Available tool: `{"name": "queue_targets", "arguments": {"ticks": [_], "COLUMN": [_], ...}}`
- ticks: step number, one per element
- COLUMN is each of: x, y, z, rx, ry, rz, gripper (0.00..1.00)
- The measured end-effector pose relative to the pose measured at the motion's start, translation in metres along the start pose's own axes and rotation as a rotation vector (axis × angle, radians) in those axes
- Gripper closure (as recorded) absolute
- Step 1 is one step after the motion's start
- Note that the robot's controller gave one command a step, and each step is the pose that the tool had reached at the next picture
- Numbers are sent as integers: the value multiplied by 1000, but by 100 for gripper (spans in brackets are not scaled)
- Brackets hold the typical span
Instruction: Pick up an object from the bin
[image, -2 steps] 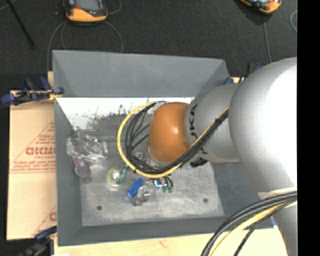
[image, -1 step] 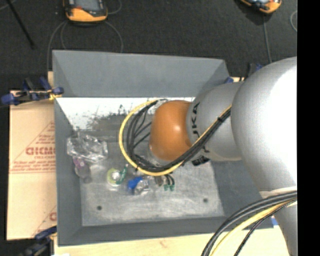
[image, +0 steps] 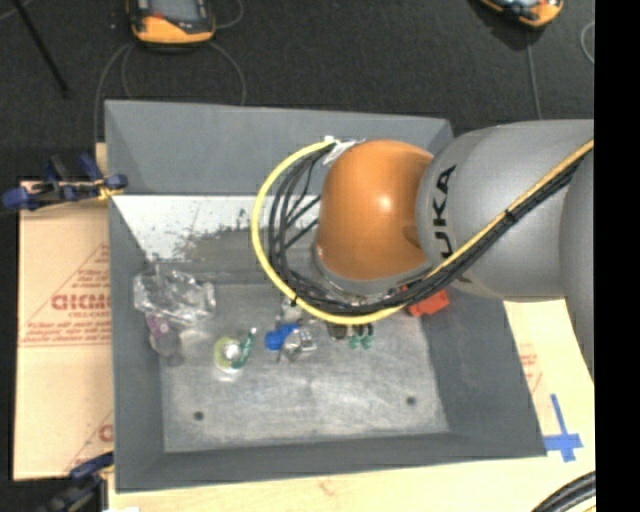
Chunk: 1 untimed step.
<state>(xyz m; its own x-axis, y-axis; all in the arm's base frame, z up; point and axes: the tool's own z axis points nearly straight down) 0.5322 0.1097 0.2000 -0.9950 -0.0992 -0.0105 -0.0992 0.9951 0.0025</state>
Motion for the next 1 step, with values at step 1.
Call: {"name": "queue_targets", "arguments": {"ticks": [1], "x": [-7], "y": [3], "z": [-60], "rx": [3], "ry": [0], "rz": [-14], "gripper": [100]}}
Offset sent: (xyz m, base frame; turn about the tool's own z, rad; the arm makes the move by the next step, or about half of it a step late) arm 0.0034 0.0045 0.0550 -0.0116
